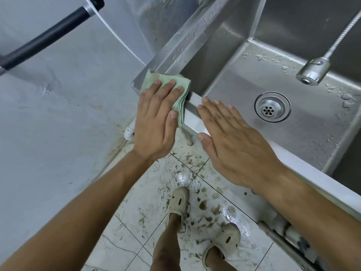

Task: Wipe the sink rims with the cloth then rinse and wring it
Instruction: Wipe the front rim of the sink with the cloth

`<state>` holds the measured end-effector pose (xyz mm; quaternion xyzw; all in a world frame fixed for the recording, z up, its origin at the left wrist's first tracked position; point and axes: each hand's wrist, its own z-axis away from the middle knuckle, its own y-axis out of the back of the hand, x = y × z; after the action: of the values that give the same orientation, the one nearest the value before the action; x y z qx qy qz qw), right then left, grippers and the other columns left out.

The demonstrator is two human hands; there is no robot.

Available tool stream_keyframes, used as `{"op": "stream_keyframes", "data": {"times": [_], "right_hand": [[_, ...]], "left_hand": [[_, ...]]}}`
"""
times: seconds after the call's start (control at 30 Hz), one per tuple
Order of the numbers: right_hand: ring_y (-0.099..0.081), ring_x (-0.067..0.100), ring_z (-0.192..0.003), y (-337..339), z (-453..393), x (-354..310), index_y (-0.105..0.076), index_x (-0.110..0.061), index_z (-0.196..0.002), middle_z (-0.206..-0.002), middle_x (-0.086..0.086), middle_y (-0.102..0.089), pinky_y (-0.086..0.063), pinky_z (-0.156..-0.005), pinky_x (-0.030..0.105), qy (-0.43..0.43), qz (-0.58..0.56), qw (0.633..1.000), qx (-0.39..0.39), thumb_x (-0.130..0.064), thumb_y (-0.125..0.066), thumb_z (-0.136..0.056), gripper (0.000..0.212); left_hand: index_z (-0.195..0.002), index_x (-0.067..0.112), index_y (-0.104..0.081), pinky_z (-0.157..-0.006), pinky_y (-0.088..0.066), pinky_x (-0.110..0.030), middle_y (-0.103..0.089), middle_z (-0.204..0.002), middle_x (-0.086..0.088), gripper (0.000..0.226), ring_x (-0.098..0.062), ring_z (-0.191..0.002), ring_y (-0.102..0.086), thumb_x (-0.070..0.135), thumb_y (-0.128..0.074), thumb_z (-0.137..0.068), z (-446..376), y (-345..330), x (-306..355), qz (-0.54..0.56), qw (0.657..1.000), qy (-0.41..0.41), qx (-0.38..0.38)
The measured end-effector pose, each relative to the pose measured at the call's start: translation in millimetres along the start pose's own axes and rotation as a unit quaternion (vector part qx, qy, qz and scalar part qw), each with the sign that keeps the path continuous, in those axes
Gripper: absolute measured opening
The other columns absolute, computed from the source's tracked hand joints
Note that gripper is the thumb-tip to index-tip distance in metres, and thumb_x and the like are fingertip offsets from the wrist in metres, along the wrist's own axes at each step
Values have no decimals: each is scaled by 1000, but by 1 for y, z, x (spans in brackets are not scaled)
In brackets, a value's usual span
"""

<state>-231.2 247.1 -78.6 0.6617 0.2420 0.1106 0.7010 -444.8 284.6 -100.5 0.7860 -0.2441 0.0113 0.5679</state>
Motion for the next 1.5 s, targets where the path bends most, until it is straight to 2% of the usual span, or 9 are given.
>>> {"op": "stream_keyframes", "data": {"times": [0.13,0.3,0.5,0.73,0.9,1.0,1.13,1.33,1.5], "right_hand": [[-7,20,-160,-1,-5,1,-14,-8,-164,-172,8,-9,-5,-131,38,9,-7,1000,-6,-42,-12,-110,63],[-10,21,-160,-2,-3,-1,-17,-8,-163,-172,9,-13,-10,-131,40,2,-5,1000,1,-41,-13,-111,63],[-8,19,-160,0,-3,-1,-16,-8,-164,-172,9,-12,-6,-130,38,2,-6,1000,-8,-42,-12,-111,63],[-10,20,-160,0,-3,-3,-18,-9,-163,-172,8,-14,-10,-131,40,-6,-5,1000,-5,-42,-13,-111,62],[-15,22,-159,0,-3,-4,-24,-6,-162,-170,12,-19,-16,-130,43,-7,1,1000,7,-39,-17,-112,60],[-13,22,-160,0,0,-4,-23,-7,-162,-170,11,-18,-16,-130,44,-3,-4,1000,2,-40,-16,-113,60],[-12,21,-160,1,-3,-2,-22,-8,-162,-171,10,-17,-15,-130,43,-6,-8,1000,-1,-42,-12,-112,62],[-11,19,-160,1,-4,-5,-22,-9,-162,-171,9,-17,-16,-130,42,-17,-23,1000,1,-41,-13,-112,60],[-9,19,-160,-1,-26,-7,-21,-8,-163,-171,8,-15,-13,-130,42,-7,-40,999,0,-42,-14,-112,62]], "left_hand": [[-146,15,-55,-119,-30,-52,-53,-153,-7,51,-30,-150,-37,31,-26,-108,-19,15,-26,-38,998,-20,-46],[-148,20,-55,-123,-23,-49,-48,-158,-3,50,-28,-153,-31,33,-26,-109,-21,7,7,-25,996,90,-14],[-148,13,-53,-116,-35,-54,-53,-153,-10,52,-32,-147,-41,30,-28,-107,-26,23,-32,-42,991,-79,-103],[-157,22,-39,-126,-20,-44,-32,-167,-2,53,-28,-157,-18,35,-19,-110,-70,34,-60,-20,985,-27,-172],[-164,24,-20,-129,-7,-47,-12,-173,-4,60,-31,-159,-5,43,-16,-108,-68,21,-10,-89,978,58,-177],[-163,24,-25,-129,-8,-46,-18,-171,-1,57,-24,-160,-10,42,-18,-109,-39,24,5,-43,982,19,-185],[-162,24,-27,-128,-16,-51,-22,-170,-1,57,-23,-160,-11,41,-18,-109,-55,38,-36,-27,970,-72,-229],[-165,26,-13,-129,-6,-43,-3,-174,-1,57,-25,-160,3,42,-18,-111,-141,18,-59,-36,962,-64,-263],[-165,25,-13,-128,-3,-39,-2,-174,0,59,-24,-160,2,42,-19,-110,-112,25,-52,-56,966,-67,-244]]}}
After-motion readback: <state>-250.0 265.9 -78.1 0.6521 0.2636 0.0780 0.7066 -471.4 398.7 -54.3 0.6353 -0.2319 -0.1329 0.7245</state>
